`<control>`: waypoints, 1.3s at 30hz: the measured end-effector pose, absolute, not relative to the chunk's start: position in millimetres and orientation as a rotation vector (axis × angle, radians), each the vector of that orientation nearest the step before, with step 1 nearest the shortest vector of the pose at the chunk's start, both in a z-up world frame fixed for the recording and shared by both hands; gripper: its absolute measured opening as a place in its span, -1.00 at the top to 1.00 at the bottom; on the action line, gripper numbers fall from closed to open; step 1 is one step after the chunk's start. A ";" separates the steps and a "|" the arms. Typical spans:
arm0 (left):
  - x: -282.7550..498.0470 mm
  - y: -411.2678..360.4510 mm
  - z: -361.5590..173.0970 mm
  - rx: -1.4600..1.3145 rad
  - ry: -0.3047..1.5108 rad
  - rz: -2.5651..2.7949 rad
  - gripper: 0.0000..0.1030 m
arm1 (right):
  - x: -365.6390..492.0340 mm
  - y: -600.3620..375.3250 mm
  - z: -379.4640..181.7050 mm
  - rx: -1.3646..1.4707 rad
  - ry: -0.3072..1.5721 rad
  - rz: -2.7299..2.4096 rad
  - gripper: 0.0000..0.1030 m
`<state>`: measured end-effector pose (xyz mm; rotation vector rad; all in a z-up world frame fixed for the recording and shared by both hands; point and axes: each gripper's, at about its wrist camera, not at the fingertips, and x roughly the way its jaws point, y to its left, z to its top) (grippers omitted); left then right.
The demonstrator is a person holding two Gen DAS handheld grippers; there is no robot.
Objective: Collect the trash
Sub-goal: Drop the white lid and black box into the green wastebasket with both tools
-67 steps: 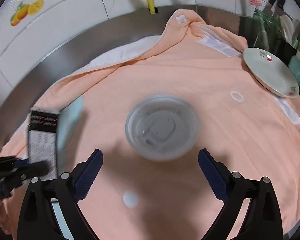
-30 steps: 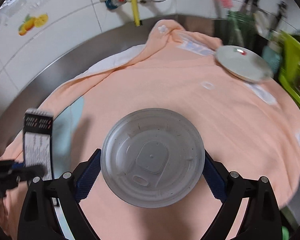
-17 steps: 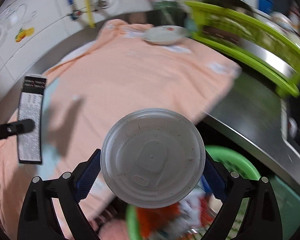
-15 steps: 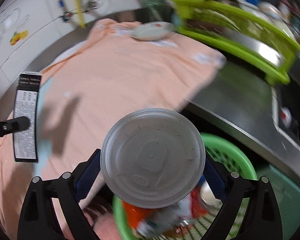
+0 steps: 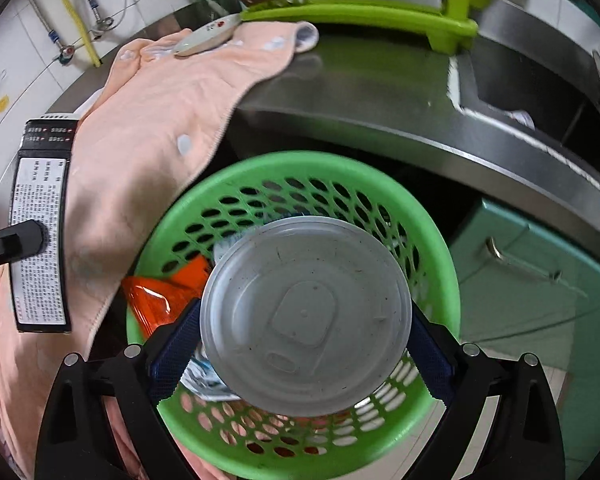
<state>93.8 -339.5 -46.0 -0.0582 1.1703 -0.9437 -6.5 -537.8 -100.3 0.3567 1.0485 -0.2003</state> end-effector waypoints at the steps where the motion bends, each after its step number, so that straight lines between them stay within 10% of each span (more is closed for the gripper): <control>1: 93.1 -344.8 -48.2 -0.054 1.174 -0.944 0.65 | -8.2 -539.8 -101.6 0.364 1.049 -0.201 -0.78; 26: 71.2 -437.5 -96.0 0.105 1.269 -0.980 0.61 | -49.1 -562.9 -90.9 0.415 0.979 -0.219 -0.80; 39: 69.9 -426.9 -88.0 0.122 1.239 -0.955 -0.06 | -54.5 -552.2 -85.9 0.387 0.967 -0.219 -0.80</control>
